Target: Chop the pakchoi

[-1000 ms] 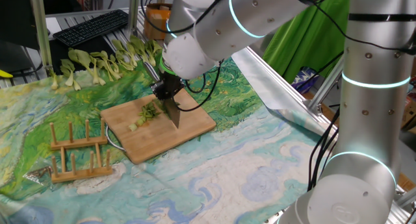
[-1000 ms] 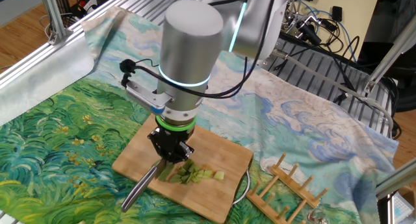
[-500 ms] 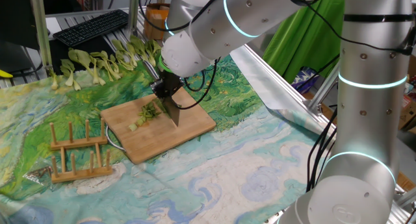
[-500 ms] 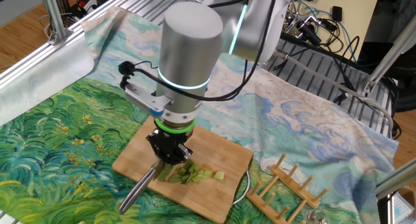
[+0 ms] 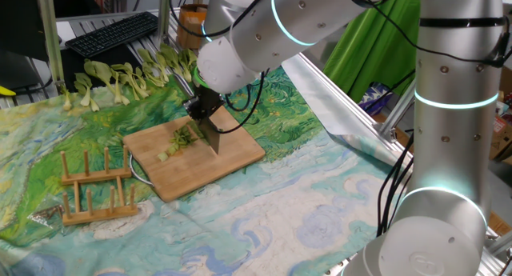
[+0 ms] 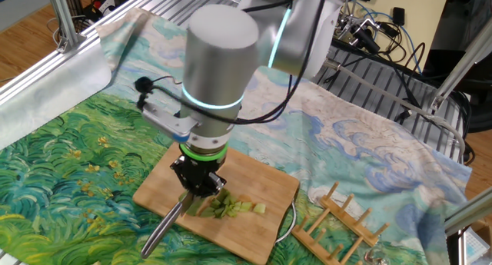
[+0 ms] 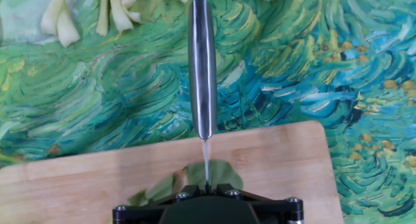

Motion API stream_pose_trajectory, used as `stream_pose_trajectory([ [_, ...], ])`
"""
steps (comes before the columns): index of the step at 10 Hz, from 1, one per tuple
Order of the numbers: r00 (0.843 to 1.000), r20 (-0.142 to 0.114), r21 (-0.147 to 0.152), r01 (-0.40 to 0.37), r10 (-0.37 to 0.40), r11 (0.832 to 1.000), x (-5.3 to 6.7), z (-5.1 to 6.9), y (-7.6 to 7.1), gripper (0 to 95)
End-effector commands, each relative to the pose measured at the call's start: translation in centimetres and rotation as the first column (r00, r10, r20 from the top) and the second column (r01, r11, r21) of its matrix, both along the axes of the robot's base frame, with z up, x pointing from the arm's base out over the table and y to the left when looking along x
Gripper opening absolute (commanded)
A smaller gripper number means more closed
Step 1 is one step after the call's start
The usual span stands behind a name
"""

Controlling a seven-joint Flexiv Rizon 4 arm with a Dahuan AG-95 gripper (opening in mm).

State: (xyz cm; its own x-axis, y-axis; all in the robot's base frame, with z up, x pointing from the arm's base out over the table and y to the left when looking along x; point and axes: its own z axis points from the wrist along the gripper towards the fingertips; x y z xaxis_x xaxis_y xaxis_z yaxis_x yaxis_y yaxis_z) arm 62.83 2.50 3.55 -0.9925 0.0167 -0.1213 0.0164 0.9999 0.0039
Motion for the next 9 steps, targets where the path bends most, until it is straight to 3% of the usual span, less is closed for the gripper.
stream_pose_trajectory([
  [1, 1.0, -0.016, 0.012, 0.013, -0.013, 1.0, 1.6, -3.0, 0.2, 0.0],
  [2, 1.0, -0.016, 0.011, 0.015, -0.015, 1.0, 1.7, -3.3, 0.2, 0.0],
  [3, 0.999, -0.036, -0.008, 0.003, -0.003, 1.0, 1.7, -2.9, 0.2, 0.0],
  [4, 0.999, -0.041, -0.003, 0.013, -0.013, 1.0, 1.4, -2.2, 0.2, 0.0],
  [9, 0.999, -0.035, -0.019, 0.017, -0.018, 1.0, 0.9, -2.0, 0.5, 0.0],
])
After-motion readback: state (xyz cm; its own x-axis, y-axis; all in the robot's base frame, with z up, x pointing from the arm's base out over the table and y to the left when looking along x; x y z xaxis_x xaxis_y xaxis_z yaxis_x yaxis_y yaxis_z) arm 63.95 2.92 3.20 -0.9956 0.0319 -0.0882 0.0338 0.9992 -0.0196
